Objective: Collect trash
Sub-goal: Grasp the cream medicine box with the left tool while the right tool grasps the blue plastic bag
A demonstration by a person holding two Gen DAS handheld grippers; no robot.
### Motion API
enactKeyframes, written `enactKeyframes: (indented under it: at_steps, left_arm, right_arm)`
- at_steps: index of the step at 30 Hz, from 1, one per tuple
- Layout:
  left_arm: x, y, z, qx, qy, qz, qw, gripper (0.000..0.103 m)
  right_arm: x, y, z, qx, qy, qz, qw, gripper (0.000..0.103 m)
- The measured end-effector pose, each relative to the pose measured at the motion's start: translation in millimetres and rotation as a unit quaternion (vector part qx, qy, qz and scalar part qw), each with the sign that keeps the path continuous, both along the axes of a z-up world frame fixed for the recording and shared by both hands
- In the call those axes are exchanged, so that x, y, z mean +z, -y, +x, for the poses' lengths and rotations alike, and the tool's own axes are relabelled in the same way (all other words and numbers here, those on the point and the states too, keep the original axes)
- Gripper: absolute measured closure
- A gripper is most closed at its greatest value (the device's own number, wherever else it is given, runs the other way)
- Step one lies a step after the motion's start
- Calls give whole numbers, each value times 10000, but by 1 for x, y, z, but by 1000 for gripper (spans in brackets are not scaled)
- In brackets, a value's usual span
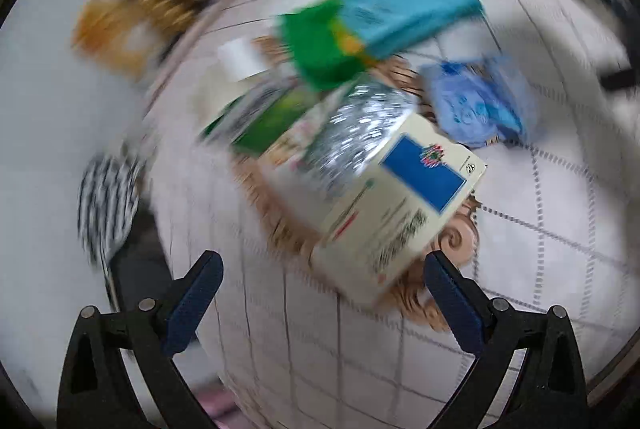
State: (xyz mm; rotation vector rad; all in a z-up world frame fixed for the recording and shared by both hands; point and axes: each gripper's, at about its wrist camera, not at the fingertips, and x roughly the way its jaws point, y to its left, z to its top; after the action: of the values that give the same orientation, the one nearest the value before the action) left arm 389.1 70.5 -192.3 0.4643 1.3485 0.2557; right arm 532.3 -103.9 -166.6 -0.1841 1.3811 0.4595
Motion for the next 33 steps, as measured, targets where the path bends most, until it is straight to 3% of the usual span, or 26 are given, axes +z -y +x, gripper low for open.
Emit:
enactKeyframes:
  at_steps: [4, 7, 12, 15, 19, 20, 21, 23, 25, 27, 29, 30, 31, 33]
  left_arm:
    - [-28, 4, 26, -740, -642, -335, 9946, 1]
    - [-31, 0, 37, -1023, -872, -716, 9883, 0]
    - [-30, -11, 43, -1051, -1049, -1471, 9779, 2]
    - [-30, -9, 39, -1078, -1123, -1865, 9700, 8]
    - [-35, -5, 34, -1176, -1163, -1768, 9703, 9]
    - [-35, -3, 33, -1157, -1148, -1775, 9705, 11]
    - [-34, -3, 34, -1102, -1114, -1777, 9715, 21]
    - [-32, -5, 35, -1015, -1105, -1895, 9703, 24]
    - [-32, -9, 30, -778, -1087, -2004, 9705, 24]
    - [-32, -13, 16, -249, -1013, -2007, 9741, 24]
    - [-31, -19, 0, 381, -841, -2034, 9747, 24]
    - [-32, -27, -10, 996, -745, -1964, 9726, 24]
    - [-33, -36, -19, 1546, -691, -2046, 9641, 24]
    - [-36, -62, -47, 2907, -531, -2274, 9279, 24]
  right_arm:
    - [-19, -3, 38, -82, -194, -57, 9998, 0]
    - [-27, -5, 53, -77, -328, -43, 9994, 0]
    - [-36, -13, 62, -10, -516, 3, 9987, 0]
    - [-38, -17, 62, 41, -587, 42, 9983, 0]
    - [-36, -24, 60, 154, -588, 41, 9981, 0]
    - [-36, -26, 59, 184, -577, 37, 9982, 0]
    - [-35, -28, 59, 215, -571, 34, 9981, 0]
    - [-35, -32, 59, 233, -562, 54, 9981, 0]
    - [-32, -39, 56, 266, -560, 96, 9980, 0]
    - [-29, -44, 52, 292, -559, 139, 9979, 0]
    - [-28, -50, 48, 359, -566, 224, 9975, 0]
    - [-28, -53, 47, 376, -568, 242, 9974, 0]
    - [-28, -58, 45, 401, -569, 282, 9972, 0]
    - [-30, -67, 41, 443, -555, 329, 9969, 0]
